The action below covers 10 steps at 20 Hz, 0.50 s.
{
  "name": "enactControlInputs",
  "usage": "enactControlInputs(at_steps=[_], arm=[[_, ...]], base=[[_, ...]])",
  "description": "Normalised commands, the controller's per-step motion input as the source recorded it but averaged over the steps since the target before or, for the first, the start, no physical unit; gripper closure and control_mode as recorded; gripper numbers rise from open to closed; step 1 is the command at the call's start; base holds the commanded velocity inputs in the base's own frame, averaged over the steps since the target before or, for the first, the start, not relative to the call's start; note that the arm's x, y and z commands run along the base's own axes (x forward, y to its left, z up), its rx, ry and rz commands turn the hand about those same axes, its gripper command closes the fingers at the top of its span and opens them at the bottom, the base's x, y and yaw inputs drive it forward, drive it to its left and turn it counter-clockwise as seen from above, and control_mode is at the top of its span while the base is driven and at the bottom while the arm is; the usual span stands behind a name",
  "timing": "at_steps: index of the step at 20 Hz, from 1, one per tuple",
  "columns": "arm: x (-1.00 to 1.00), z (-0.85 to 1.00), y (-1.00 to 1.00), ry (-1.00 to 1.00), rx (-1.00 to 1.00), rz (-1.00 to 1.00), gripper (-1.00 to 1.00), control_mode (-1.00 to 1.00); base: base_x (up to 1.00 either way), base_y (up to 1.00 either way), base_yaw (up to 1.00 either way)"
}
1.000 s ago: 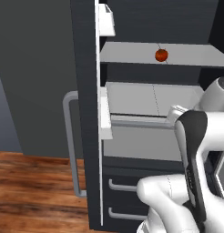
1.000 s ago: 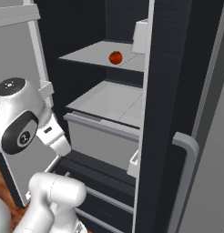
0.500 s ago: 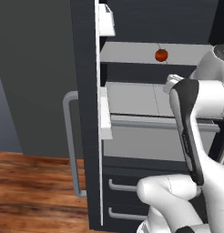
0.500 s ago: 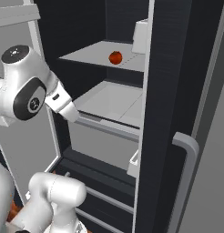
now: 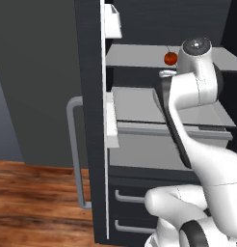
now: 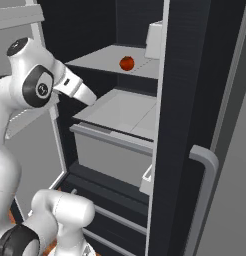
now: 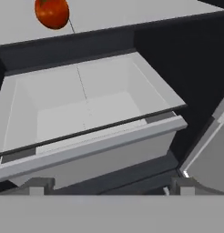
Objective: Place the cold items (tomato and lemon wedge) from the fridge in one tupperware on the dining counter. Place the warm items (hot dog and kebab skewer) in the stove area in another tupperware.
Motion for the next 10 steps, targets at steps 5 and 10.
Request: enactControlInputs(at_steps=[5,10], arm=[[0.4,0.1,-0.35,-0.18,-0.04,0.11,-1.0,-1.0],[0.26,0.21,-0.41,-0.1,0.05,0.11,-1.0,-1.0]], base=[[0.0,0.0,0.0],[0.0,0.0,0.0]])
